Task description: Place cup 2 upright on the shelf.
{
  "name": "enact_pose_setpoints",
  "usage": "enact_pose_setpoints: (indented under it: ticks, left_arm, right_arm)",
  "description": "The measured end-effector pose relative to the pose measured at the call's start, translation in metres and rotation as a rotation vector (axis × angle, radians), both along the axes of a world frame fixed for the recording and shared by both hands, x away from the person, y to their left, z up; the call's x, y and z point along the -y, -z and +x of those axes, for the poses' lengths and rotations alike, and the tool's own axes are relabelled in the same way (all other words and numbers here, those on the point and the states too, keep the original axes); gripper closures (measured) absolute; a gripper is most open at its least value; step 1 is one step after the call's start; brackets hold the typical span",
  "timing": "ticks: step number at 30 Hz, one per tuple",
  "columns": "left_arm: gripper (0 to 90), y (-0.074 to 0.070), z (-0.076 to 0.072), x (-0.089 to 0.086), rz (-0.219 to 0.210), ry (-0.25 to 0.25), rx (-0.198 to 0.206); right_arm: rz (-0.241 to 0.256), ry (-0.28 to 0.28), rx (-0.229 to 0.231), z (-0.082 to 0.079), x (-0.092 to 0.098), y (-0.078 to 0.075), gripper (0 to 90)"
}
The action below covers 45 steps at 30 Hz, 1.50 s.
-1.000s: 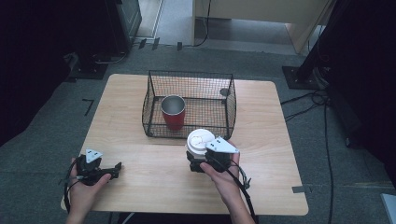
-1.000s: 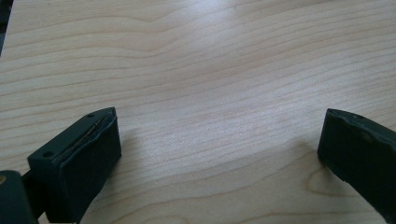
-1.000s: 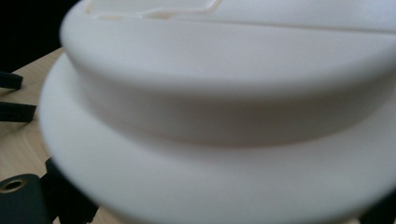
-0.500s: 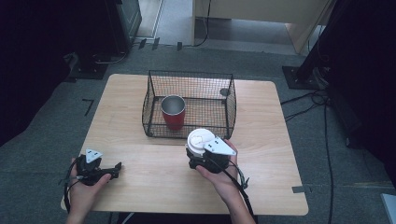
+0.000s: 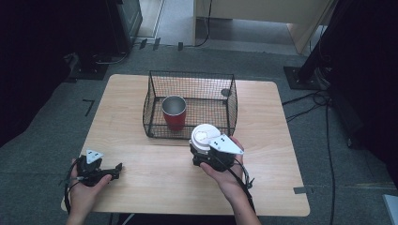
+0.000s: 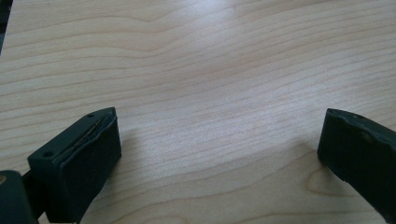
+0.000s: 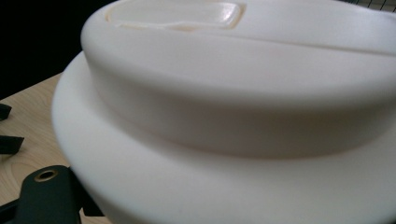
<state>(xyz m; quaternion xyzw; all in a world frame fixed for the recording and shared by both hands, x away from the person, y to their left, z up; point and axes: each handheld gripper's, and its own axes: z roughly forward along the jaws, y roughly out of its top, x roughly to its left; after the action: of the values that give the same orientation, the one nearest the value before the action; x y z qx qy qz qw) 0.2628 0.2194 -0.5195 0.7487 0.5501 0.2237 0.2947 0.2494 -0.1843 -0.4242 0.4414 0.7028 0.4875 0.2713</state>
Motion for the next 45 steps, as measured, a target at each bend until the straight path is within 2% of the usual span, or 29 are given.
enact_pose_setpoints:
  ticks: [15,22,34,45]
  left_arm:
    - [0.2,0.000,0.000,0.000,-0.001,0.007,0.002]
    - [0.2,0.000,0.000,0.001,-0.001,0.014,0.000]
    - [0.2,0.000,0.000,0.001,-0.001,0.015,-0.001]
    - [0.2,0.000,0.000,0.001,-0.001,0.018,-0.001]
  right_arm:
    - [0.023,0.008,0.045,0.011,0.002,-0.034,16.2]
    - [0.034,0.032,0.061,0.017,0.005,-0.048,16.1]
    - [0.033,0.045,0.102,0.033,0.008,-0.071,16.1]
    - [0.028,0.078,0.117,0.055,0.010,-0.084,16.1]
